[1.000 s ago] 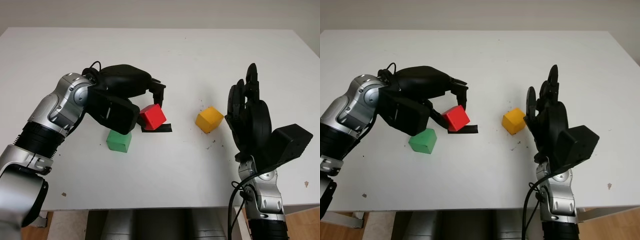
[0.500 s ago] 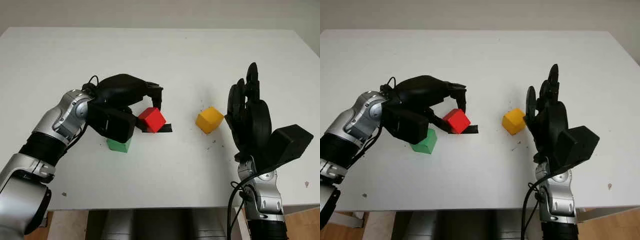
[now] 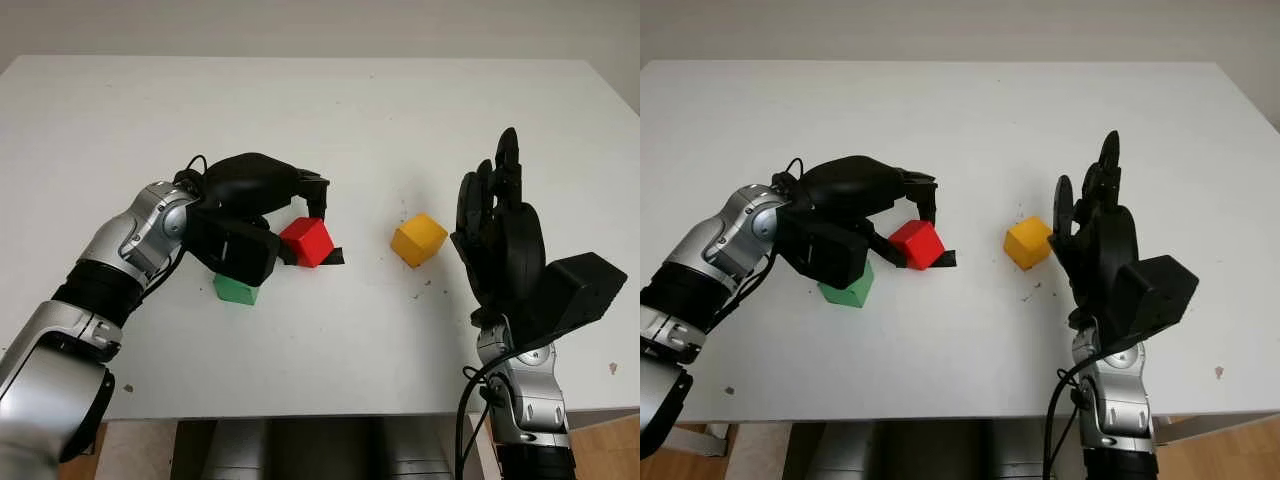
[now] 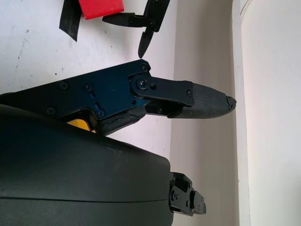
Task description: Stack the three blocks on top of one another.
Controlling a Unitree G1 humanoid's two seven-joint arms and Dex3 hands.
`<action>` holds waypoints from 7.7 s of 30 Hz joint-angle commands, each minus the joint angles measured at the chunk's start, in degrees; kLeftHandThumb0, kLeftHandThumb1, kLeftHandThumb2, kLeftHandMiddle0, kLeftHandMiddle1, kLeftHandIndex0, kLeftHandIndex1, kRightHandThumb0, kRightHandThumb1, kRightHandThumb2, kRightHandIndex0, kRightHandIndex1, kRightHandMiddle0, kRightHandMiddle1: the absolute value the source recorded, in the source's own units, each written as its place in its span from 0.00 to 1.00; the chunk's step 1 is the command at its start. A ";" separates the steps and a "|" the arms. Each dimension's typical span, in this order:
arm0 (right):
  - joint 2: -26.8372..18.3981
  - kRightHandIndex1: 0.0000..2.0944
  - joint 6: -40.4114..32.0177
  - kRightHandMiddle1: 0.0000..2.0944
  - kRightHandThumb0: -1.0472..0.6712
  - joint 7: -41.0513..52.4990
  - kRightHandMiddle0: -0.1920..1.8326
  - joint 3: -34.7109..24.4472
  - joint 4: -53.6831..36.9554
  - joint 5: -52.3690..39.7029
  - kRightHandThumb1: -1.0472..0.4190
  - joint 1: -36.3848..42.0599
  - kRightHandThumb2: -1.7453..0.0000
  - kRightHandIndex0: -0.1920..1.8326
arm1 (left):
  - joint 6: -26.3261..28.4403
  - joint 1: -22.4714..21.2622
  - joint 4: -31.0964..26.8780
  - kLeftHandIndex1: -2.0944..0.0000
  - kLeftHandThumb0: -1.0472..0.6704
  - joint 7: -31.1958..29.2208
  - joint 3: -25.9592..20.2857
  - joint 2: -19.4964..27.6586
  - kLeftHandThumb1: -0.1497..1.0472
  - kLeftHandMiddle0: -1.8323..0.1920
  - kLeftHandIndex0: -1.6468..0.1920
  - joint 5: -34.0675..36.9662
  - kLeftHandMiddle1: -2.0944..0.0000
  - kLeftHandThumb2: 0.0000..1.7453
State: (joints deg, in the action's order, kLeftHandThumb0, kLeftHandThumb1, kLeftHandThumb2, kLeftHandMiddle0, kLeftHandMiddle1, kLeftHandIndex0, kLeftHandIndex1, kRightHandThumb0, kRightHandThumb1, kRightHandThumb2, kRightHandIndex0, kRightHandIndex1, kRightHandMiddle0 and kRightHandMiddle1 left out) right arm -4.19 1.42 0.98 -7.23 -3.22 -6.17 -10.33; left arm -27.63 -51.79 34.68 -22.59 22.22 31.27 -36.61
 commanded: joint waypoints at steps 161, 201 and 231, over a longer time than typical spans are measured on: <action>-36.61 0.02 26.71 0.62 0.39 15.79 0.32 16.15 31.57 26.06 0.08 -25.50 0.97 0.21 | 13.86 36.51 -16.85 0.98 0.11 7.79 -29.66 1.10 1.00 1.00 0.99 31.70 1.00 0.36; -19.04 0.02 19.31 0.69 0.33 33.15 0.31 16.46 43.06 14.11 0.08 -39.69 0.97 0.16 | 15.76 37.92 -19.31 0.97 0.09 8.74 -29.72 0.23 1.00 1.00 1.00 31.74 1.00 0.35; -18.03 0.03 22.12 0.69 0.34 32.62 0.30 17.06 44.85 15.85 0.08 -38.22 0.97 0.16 | 15.57 37.51 -18.48 0.97 0.10 8.74 -29.32 -0.15 1.00 1.00 0.99 31.63 1.00 0.34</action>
State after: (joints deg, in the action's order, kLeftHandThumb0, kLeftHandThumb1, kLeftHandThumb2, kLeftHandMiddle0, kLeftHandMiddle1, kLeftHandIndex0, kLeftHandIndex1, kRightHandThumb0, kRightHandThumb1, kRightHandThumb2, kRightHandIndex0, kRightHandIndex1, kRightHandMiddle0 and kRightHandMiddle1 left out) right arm -22.26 23.11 34.04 9.73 42.42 9.55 -49.09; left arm -11.83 -14.41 16.43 -13.71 -7.12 31.41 -5.12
